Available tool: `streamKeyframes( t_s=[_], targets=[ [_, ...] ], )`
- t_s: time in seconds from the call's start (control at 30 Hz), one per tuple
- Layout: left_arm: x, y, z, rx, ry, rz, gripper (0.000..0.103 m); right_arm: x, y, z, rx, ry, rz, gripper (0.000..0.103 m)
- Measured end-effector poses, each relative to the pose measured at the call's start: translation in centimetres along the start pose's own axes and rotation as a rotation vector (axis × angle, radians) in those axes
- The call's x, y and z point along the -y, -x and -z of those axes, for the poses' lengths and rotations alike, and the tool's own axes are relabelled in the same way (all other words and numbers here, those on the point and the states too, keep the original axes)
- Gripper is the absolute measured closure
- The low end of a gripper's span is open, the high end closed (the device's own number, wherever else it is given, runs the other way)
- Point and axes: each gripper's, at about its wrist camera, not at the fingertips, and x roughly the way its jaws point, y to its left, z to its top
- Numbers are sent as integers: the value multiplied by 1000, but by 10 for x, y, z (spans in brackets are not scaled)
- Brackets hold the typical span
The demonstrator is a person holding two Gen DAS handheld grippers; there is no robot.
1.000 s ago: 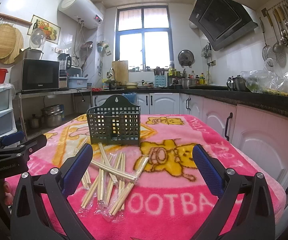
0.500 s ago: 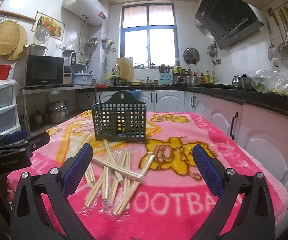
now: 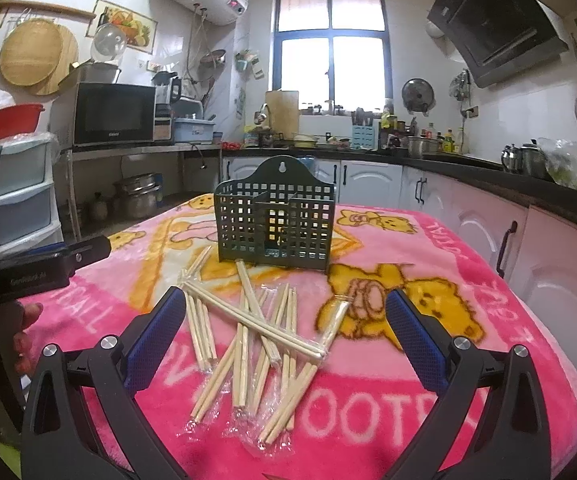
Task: Organize utensils
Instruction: 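Lower the left gripper and grasp a wrapped chopstick while the right gripper grasps another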
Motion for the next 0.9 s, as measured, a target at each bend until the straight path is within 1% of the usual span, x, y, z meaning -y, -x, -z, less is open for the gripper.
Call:
streamKeyframes(
  t_s=[0.17,0.3,0.37,0.5,0.57,0.77,0.9],
  targets=[
    [-8,-9,-11,-18,29,8,10,-1,-13,-12,-15,9,-35,6],
    [-10,-19,-26,-36,36,23,10,-5,-22,-23,-14,45,-44,6],
    [-10,-26,-34,-51,42,31,10,-5,-29,-29,-28,49,-68,6],
    [-8,-44,-53,-81,41,65,10,-2,-47,-40,-73,26,-106,6],
    [-5,-53,-61,-100,30,77,10,-3,-56,-45,-88,35,-108,6],
    [-1,-78,-78,-142,-17,61,10,-4,-86,-54,-161,43,-127,6],
    [-4,-104,-85,-216,-33,52,10,-5,-108,-58,-224,34,-151,6]
  ],
)
